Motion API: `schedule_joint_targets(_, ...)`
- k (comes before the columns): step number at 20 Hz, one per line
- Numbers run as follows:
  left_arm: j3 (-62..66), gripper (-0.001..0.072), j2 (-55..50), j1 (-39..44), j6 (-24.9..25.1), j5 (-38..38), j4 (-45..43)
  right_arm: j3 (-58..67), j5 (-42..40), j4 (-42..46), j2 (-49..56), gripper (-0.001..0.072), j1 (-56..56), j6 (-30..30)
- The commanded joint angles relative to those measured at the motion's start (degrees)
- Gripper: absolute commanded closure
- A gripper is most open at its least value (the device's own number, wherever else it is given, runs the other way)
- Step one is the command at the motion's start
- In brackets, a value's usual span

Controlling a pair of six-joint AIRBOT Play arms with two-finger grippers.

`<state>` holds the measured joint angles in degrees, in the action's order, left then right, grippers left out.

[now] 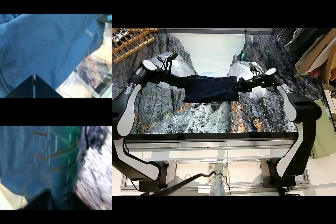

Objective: Fold the clothes and pants, and hang the long-sleeved shirts on hangers.

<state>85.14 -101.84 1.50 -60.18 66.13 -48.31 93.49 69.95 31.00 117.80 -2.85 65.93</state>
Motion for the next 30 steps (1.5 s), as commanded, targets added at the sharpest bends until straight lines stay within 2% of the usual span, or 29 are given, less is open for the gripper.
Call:
schedule_joint_targets(1, 0.1, 0.0703, -0.2, 0.1, 0.3, -0.4, 0.5, 6.9, 1.1, -1.0, 0.8, 0.0693, -3.0, 2.7)
schedule_joint_targets(3, 0.1, 0.0703, 0.8, 0.0, 0.2, 0.9, 0.6, 10.3, 2.0, 3.8, -3.1, 0.0695, -1.9, 8.4)
schedule_joint_targets(6, 0.1, 0.0703, 5.8, 0.1, 0.3, 6.1, 0.8, 12.5, 7.5, 12.1, -13.6, 0.0696, 4.5, 16.3)
schedule_joint_targets(9, 0.1, 0.0702, 12.6, -0.1, 0.2, 10.7, 0.8, 12.6, 14.9, 17.0, -25.4, 0.0696, 16.1, 22.2)
schedule_joint_targets(12, 0.1, 0.0702, 18.3, -0.3, 0.2, 17.3, 0.8, 12.5, 20.6, 18.9, -33.6, 0.0696, 31.2, 25.4)
schedule_joint_targets(15, 0.0, 0.0702, 22.2, -0.3, -1.6, 24.0, 0.9, 12.4, 25.7, 21.5, -38.2, 0.0696, 48.0, 25.1)
schedule_joint_targets(17, 0.0, 0.0702, 24.1, -0.2, -3.1, 24.6, 0.9, 10.6, 30.2, 23.3, -39.5, 0.0696, 59.8, 23.9)
schedule_joint_targets(20, 0.0, 0.0702, 24.9, -0.2, -3.0, 24.5, 1.9, 0.7, 35.6, 30.0, -41.3, 0.0696, 73.4, 19.7)
schedule_joint_targets(22, 0.0, 0.0702, 24.9, -0.2, -2.8, 24.6, 1.9, -9.2, 35.4, 37.0, -43.3, 0.0696, 80.0, 15.3)
schedule_joint_targets(25, 0.0, 0.0702, 24.9, -0.2, -2.8, 24.5, 1.9, -21.4, 31.7, 47.4, -44.1, 0.0696, 87.1, 13.0)
schedule_joint_targets(27, 0.0, 0.0702, 24.9, -0.2, -2.8, 24.5, 2.0, -27.9, 23.0, 53.2, -44.1, 0.0696, 89.7, 12.6)
schedule_joint_targets(30, 0.0, 0.0702, 24.9, -0.2, -2.8, 24.6, 2.1, -33.1, 15.5, 60.0, -42.6, 0.0695, 90.1, 10.8)
